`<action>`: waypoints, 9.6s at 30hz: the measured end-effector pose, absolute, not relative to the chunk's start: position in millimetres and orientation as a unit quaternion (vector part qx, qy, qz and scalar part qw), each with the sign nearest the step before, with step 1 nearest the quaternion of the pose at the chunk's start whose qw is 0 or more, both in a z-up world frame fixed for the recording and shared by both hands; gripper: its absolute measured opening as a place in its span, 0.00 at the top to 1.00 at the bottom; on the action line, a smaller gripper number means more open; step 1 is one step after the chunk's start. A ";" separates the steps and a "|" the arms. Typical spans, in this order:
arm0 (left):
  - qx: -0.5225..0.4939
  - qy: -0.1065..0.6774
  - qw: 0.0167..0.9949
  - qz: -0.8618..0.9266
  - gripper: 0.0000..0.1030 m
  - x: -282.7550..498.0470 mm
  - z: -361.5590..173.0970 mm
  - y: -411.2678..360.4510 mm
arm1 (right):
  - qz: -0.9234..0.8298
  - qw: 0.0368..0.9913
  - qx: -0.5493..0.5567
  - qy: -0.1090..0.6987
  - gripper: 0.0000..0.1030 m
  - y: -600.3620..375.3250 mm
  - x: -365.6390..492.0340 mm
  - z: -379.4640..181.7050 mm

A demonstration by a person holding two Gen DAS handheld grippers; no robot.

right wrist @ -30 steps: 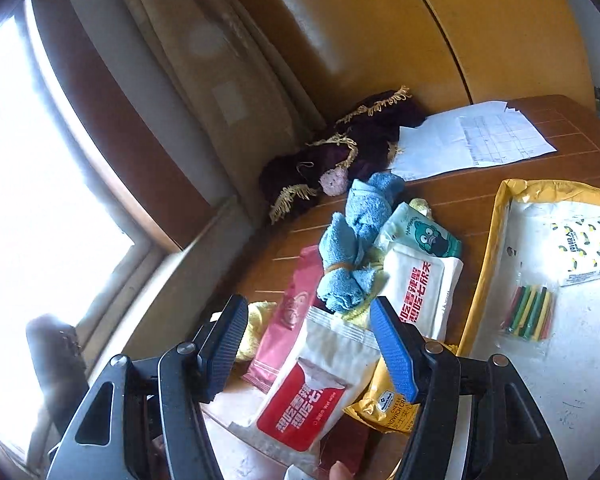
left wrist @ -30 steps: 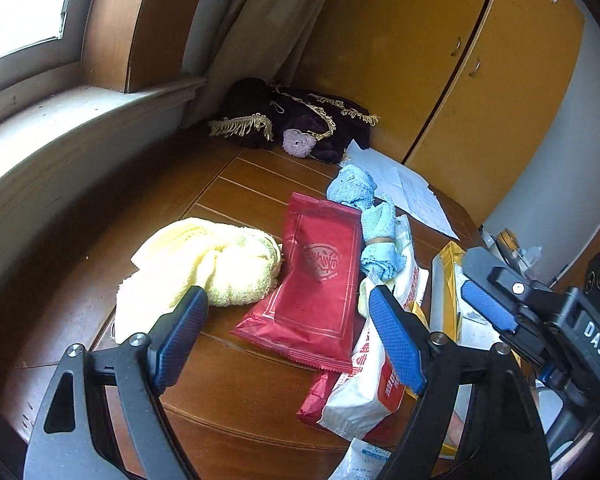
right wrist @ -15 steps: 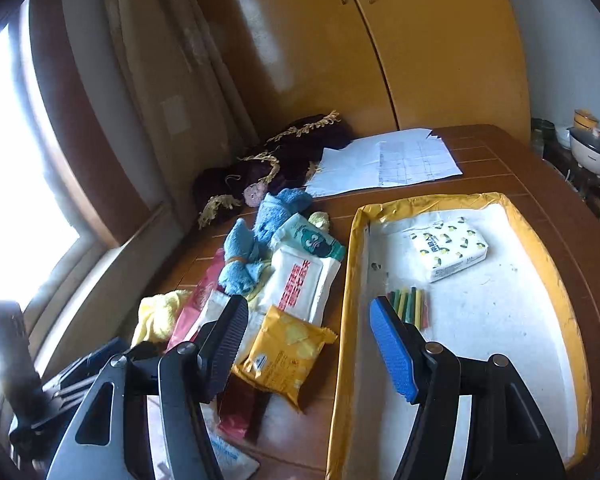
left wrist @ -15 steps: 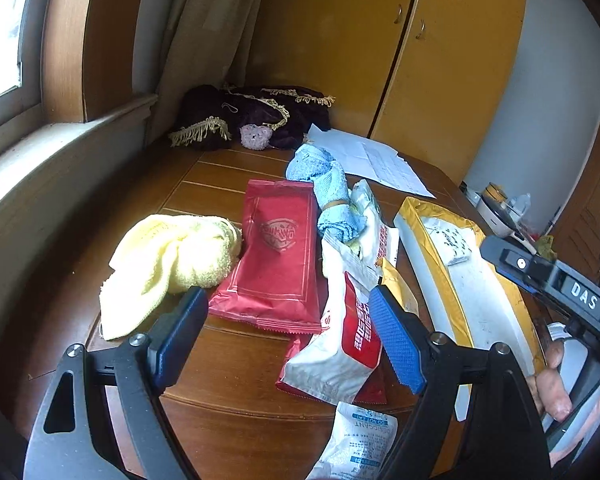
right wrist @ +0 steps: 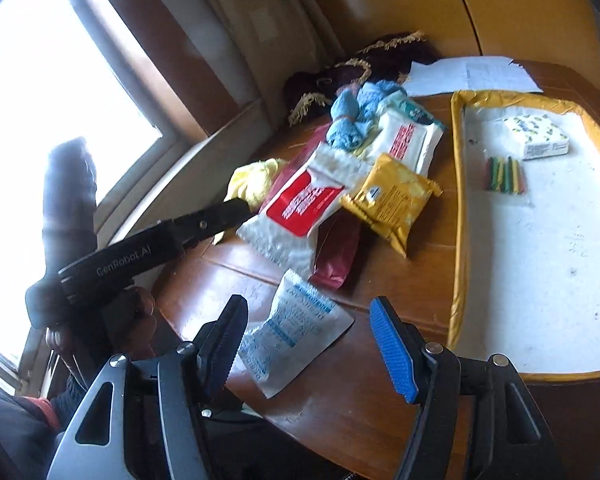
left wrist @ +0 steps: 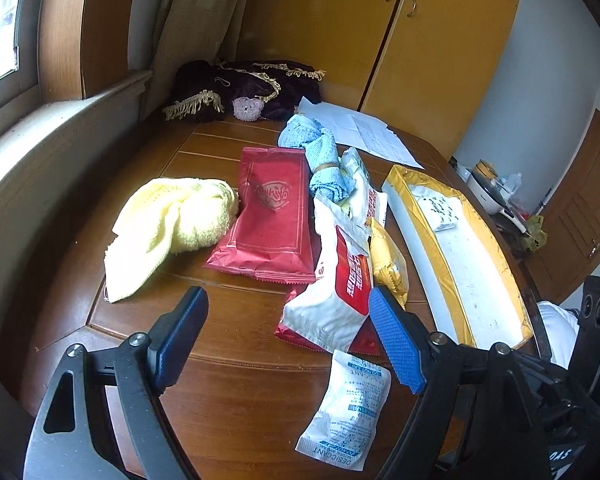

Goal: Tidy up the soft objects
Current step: 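Lower the right gripper onto the white desiccant packet and close on it, then carry the desiccant packet with the right gripper while the left gripper grasps the white-red wipe pack, then lower both held packets into the tray and open both grippers, then close the right gripper on the yellow cracker packet, then grasp the yellow towel with the left gripper while the right gripper holds the cracker packet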

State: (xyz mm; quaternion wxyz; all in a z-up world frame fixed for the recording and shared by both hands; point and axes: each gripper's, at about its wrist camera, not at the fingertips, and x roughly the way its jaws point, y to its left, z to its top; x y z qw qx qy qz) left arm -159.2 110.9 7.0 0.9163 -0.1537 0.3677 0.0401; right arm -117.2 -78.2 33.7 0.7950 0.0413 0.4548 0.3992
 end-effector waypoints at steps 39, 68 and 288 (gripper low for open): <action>-0.179 0.348 0.918 0.062 0.20 -167.2 6.2 132.3 | 0.344 0.785 -0.044 0.514 0.44 -27.5 -109.5 19.3; 0.008 0.401 0.916 0.021 0.28 -101.2 -11.2 56.6 | 0.341 0.797 -0.056 0.495 0.68 -48.9 -116.8 14.3; -0.207 0.364 0.894 0.158 0.36 -77.5 -27.5 224.3 | 0.263 0.865 0.041 0.425 0.58 -33.5 -56.9 40.3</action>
